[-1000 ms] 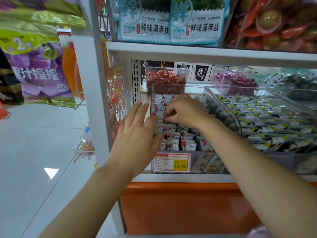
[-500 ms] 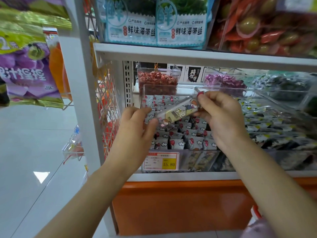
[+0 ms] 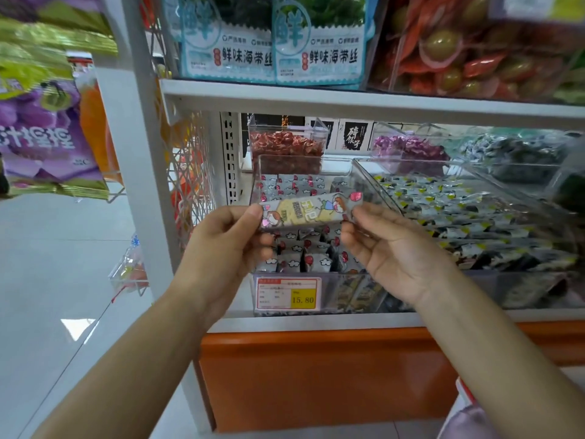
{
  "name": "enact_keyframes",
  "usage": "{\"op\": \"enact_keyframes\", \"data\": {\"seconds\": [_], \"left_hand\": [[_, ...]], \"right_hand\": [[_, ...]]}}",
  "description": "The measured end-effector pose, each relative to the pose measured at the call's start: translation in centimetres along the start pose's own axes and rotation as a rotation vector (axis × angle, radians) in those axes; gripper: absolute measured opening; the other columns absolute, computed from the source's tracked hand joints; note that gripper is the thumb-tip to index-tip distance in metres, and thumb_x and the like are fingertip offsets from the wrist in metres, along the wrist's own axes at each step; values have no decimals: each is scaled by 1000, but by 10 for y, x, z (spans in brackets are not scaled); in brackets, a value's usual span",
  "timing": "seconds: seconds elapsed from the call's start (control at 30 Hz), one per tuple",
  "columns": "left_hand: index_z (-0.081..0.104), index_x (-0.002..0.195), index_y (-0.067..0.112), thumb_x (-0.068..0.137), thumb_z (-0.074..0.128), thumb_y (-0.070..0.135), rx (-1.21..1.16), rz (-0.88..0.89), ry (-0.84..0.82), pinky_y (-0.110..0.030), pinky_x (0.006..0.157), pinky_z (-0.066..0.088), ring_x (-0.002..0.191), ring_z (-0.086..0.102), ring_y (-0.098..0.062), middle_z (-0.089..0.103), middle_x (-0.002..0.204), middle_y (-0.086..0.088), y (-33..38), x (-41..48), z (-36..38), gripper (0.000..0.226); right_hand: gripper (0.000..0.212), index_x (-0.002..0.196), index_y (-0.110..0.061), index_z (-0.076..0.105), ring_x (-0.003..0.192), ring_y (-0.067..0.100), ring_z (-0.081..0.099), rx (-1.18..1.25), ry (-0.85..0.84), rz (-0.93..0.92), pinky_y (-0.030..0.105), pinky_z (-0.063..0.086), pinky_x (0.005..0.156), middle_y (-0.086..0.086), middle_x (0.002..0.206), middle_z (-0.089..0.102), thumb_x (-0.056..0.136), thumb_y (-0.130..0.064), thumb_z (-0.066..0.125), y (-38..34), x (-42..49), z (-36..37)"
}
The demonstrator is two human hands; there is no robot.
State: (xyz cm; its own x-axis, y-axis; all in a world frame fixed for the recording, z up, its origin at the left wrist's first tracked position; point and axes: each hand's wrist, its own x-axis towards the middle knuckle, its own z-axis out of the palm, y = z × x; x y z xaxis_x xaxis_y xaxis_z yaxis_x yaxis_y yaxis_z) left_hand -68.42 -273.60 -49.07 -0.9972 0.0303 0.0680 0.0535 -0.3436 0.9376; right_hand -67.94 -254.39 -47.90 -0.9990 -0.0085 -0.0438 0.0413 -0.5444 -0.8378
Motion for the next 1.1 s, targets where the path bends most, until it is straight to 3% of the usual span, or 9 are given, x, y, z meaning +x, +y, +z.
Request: {"op": "enact_keyframes", "data": {"seconds": [0.17,0.3,0.4,0.53,0.63,0.7,0.8,0.97,1.1], "left_hand": [[60,84,4,70,59,12,-264,-69,-79,-12,49,49,51,56,-5,59,59,-2,2,2,0,16],[56,103,-2,71,57,6,-271,-40,-128,-13,51,51,53,59,-6,58,66,-5,2,4,-1,33],[54,106,0,82,54,-1,-110,38,-117,-15,49,50,54,60,-7,56,71,-6,1,3,-2,24],[58,100,6,90,51,-4,231,189,-80,-21,47,49,55,60,-11,55,68,-1,-3,0,-1,15],[61,96,10,90,53,-1,217,147,-82,-25,53,53,62,64,-15,62,68,4,-1,-1,1,15],[62,97,11,88,58,12,232,121,-90,-27,58,55,69,66,-17,66,84,-6,0,-1,0,10],[64,108,15,85,61,28,417,187,-77,-24,63,56,75,68,-15,63,99,-15,-1,-1,0,26],[65,110,17,87,61,21,469,219,-111,-15,66,54,83,69,-9,66,100,-15,1,-5,1,24],[64,107,20,85,63,18,482,228,-147,-15,68,54,85,69,-16,60,103,-24,2,-5,3,22]], "right_hand": [[12,60,-7,73,50,11,64,133,43,54,18,52,45,6,59,66,66,-3,63,0,1,1],[11,72,-5,70,49,12,63,165,73,75,19,52,44,7,60,66,66,-1,63,0,0,1],[17,89,-8,68,49,11,60,18,107,-7,18,49,42,6,62,65,80,2,58,1,2,-2],[11,88,-11,67,51,10,57,-241,99,-148,21,46,42,1,67,63,87,-21,60,2,2,-4],[6,83,-10,64,56,10,60,-373,85,-237,21,50,50,4,73,60,86,-15,62,3,1,-6],[5,84,-10,63,61,11,63,-414,41,-272,22,53,56,8,80,61,88,-9,60,4,1,-6],[12,85,-12,62,68,12,65,-532,7,-301,30,56,64,12,91,62,89,-2,56,5,3,-6],[13,91,-18,69,84,20,66,-616,-56,-358,29,57,63,7,92,66,89,-9,59,9,1,-3],[11,93,-12,72,75,15,68,-685,-47,-420,23,56,60,3,84,71,86,-13,63,9,-1,-1]]}}
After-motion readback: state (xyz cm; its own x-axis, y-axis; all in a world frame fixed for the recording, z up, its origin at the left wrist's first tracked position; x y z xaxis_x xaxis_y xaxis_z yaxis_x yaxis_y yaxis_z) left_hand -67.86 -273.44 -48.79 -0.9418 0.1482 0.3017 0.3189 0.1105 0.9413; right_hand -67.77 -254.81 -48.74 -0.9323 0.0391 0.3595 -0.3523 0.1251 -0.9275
